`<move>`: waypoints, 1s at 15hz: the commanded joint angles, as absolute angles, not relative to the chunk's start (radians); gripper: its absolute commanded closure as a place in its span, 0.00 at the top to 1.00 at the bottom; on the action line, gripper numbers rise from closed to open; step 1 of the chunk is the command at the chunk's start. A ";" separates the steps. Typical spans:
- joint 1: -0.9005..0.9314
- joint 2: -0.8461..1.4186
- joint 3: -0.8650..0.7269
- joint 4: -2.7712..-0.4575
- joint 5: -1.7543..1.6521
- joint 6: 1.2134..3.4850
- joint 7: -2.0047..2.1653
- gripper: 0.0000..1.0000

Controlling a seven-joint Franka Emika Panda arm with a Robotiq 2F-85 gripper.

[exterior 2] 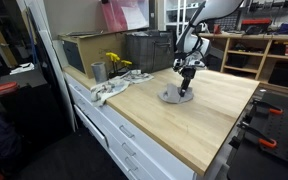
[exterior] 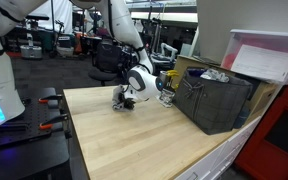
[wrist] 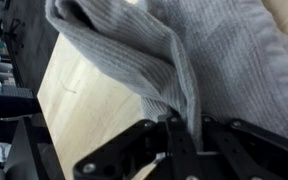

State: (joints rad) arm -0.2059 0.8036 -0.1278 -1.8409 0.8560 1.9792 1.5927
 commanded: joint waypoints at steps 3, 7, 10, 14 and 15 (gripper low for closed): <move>-0.229 0.805 -0.150 -1.822 0.970 1.976 1.616 0.02; -0.200 0.717 -0.175 -1.855 1.003 2.081 1.595 0.02; -0.191 0.675 -0.176 -1.843 0.996 2.105 1.604 0.36; -0.141 0.611 -0.204 -1.852 0.938 2.195 1.630 0.65; -0.128 0.597 -0.208 -1.856 0.919 2.231 1.627 0.73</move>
State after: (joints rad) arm -0.1751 0.6605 -0.1821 -1.8222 0.9612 2.1413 1.5972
